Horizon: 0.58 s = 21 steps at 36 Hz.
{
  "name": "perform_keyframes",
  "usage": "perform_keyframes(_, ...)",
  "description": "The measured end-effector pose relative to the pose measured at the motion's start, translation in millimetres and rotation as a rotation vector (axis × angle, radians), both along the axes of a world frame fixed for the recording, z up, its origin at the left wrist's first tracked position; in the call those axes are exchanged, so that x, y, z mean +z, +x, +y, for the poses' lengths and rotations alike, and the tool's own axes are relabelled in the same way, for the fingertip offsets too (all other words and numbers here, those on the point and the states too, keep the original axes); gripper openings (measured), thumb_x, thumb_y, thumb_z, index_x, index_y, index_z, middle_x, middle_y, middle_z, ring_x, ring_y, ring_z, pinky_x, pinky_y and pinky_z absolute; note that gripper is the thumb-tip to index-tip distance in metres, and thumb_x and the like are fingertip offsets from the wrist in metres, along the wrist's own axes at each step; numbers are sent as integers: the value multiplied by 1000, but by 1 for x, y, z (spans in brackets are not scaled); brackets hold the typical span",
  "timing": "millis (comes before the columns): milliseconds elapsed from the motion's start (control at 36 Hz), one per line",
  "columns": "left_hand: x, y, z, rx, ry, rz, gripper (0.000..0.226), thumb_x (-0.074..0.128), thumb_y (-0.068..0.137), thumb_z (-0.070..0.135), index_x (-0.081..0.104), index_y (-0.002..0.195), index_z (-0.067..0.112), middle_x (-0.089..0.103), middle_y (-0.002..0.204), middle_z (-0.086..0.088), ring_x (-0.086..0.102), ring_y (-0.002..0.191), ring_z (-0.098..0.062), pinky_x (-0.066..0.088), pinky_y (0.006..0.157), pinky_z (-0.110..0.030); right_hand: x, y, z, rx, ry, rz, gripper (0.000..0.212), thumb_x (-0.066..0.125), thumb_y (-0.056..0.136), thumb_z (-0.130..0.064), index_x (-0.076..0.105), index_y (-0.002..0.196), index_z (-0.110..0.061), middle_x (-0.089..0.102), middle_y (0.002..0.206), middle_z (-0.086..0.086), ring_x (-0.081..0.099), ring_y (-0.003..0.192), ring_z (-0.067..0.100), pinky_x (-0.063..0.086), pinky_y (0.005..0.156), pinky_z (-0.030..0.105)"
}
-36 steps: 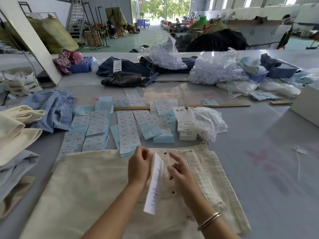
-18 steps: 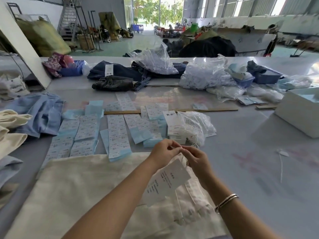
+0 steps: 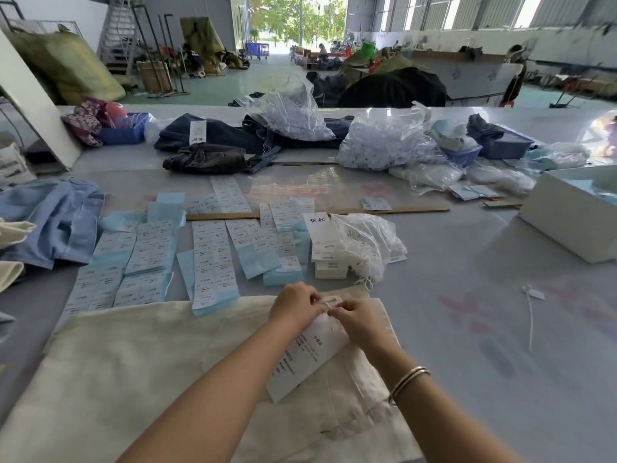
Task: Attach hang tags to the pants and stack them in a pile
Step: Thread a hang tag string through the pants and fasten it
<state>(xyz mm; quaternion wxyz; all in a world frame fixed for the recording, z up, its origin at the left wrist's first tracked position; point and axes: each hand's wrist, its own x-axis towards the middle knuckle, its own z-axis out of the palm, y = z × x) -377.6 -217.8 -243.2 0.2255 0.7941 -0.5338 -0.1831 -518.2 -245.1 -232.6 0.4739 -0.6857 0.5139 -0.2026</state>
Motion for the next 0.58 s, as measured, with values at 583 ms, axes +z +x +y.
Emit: perform_keyframes(583, 23, 28, 21, -4, -68, 705, 21, 49, 100, 14, 65, 113, 16, 68, 107, -9, 62, 92, -15, 51, 80, -21, 7, 35, 11, -188, -80, -147, 14, 66, 82, -24, 73, 69, -24, 69, 66, -5, 67, 67, 18, 55, 65, 36)
